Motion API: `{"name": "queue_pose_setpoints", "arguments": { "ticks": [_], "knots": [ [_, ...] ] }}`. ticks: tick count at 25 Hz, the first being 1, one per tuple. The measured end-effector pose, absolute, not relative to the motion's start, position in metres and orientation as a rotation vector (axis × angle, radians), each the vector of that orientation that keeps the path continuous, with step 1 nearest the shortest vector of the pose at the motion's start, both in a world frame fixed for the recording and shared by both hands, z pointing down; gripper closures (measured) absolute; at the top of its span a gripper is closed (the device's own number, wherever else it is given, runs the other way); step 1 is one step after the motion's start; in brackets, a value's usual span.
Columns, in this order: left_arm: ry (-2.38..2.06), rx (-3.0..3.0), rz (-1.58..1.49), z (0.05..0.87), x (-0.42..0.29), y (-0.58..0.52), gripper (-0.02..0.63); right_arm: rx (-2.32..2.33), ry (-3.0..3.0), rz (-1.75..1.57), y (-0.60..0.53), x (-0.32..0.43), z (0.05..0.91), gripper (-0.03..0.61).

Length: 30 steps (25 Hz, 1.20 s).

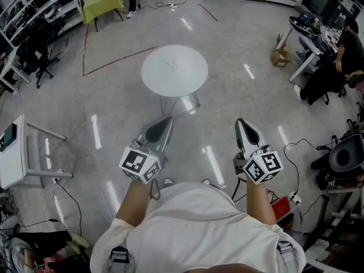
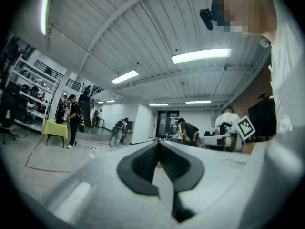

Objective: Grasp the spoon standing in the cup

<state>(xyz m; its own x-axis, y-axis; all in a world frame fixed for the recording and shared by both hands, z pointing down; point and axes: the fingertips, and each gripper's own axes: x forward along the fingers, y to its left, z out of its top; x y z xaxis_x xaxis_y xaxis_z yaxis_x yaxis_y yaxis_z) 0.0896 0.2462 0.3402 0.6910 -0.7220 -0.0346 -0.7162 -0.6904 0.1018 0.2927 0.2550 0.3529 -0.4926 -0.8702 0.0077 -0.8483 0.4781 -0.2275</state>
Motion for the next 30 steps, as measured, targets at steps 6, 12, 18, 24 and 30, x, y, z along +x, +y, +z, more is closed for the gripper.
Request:
{"name": "queue_pose_setpoints", "arguments": {
  "ticks": [6, 12, 18, 24, 30],
  "knots": [
    [-1.194, 2.822, -0.102, 0.34, 0.087, 0.249, 0.612, -1.504, 2.599, -0.316, 0.26, 0.288, 0.353, 0.575],
    [-1.19, 2.836, -0.126, 0.336, 0.087, 0.254, 0.612, -1.497, 2.602, -0.317, 0.262, 0.287, 0.354, 0.575],
    [-1.185, 2.837, -0.118, 0.336, 0.083, 0.258, 0.612, -1.475, 2.59, -0.288, 0.266, 0.282, 0.349, 0.575],
    [-1.189, 2.835, -0.122, 0.337, 0.071, 0.258, 0.612, -1.429, 2.584, -0.362, 0.261, 0.267, 0.353, 0.577],
    [-1.204, 2.81, -0.103, 0.347, 0.009, 0.248, 0.612, -1.402, 2.57, -0.419, 0.241, 0.213, 0.356, 0.575]
  ]
}}
